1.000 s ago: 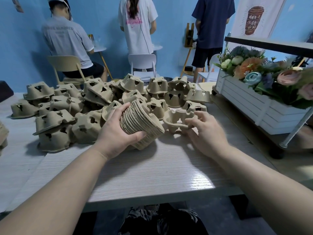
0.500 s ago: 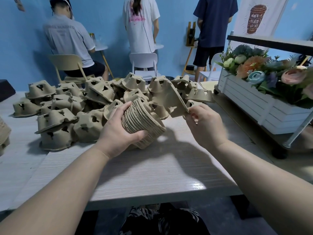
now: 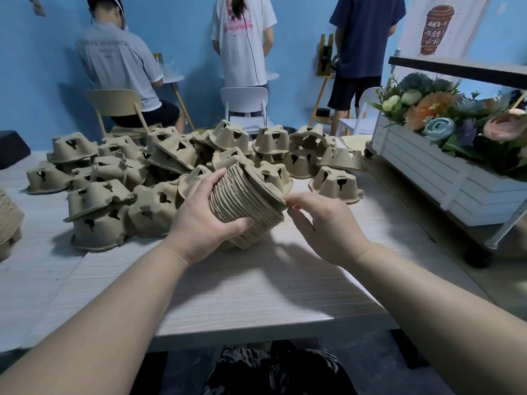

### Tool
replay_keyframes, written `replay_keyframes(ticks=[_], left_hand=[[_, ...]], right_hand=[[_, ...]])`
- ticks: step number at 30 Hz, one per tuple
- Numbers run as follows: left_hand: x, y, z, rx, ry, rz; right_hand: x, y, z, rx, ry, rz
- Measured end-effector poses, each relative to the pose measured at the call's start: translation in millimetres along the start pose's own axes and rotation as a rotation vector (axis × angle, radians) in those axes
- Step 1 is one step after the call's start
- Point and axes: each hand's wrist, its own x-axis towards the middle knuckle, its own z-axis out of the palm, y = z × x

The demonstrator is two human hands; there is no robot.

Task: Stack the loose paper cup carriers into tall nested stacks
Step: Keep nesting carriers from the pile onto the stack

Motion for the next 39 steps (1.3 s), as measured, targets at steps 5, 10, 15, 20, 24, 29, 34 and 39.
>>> replay_keyframes(ticks=[5,10,15,20,24,29,34,39], left_hand=[[-0.2,0.1,-1.1,0.017,0.006,0.016],[-0.2,-2.7,-0.7,-0.026,0.003,0.057],[6.6,4.0,11.9,-0.065,-0.003,0.082],[19.8,19.2,30.7,-0.103,-0.027,0.105],[24.0,24.1,44.2,-0.073,-0.047,0.106],[23.9,24.5,46.2,-0.033,-0.052,0.096],[22.2,22.2,45.4,-0.050,-0.041,0.073],[22.7,25.4,46.5,-0.052,-0.036,0.077]], right_hand=[[-1.9,-2.6,6.4,0.003,-0.047,-0.032],[-7.0,0.1,-0.8,-0.013,-0.105,-0.016],[-1.8,35.6,-16.1,-0.147,-0.005,0.221],[13.8,70.9,-25.2,-0.321,-0.185,0.496],[22.8,87.3,-22.4,-0.335,-0.339,0.569],[21.1,95.0,-16.1,-0.320,-0.410,0.607],[8.5,84.5,-26.0,-0.278,-0.379,0.580],[-3.5,72.6,-42.7,-0.184,-0.338,0.508]])
